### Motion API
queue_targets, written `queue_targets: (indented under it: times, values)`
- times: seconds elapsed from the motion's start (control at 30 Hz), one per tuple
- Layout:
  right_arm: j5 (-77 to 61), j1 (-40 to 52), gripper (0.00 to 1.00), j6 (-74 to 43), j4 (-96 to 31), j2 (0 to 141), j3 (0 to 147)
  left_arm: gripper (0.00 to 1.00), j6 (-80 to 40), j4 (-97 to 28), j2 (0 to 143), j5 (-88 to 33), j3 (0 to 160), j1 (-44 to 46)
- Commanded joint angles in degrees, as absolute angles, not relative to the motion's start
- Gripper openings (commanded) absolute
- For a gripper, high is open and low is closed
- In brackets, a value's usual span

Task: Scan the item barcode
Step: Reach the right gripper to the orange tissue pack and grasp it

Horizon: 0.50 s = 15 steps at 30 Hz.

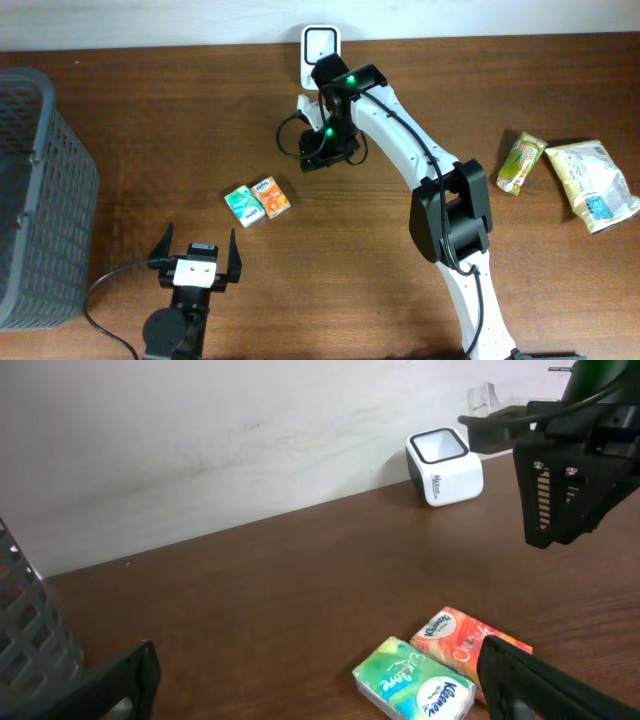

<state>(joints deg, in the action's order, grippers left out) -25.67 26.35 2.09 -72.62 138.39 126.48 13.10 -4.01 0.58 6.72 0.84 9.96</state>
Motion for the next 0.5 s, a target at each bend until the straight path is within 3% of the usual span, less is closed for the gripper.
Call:
queue_targets:
  times: [0.0, 0.13, 0.4, 0.47]
  values:
    - [-26.4, 27.4, 0.47, 2.3, -71.9, 139.0, 126.5, 0.99, 13.8, -3.9, 0.4, 7.1, 0.5, 9.8]
    - [-26.4, 29.4, 0.41, 4.1, -71.9, 139.3, 126.5, 0.99, 13.8, -3.9, 0.4, 7.1, 0.5, 9.8]
    - [-26.4, 34.2, 0.4, 4.1, -70.6, 142.3, 126.5, 0.99, 13.8, -3.9, 0.4, 7.1, 0.5, 9.8]
    - [-26.4, 34.6, 0.34, 4.0, -70.4, 143.5, 126.5, 0.99, 13.8, -3.9, 0.4, 7.1, 0.5, 9.8]
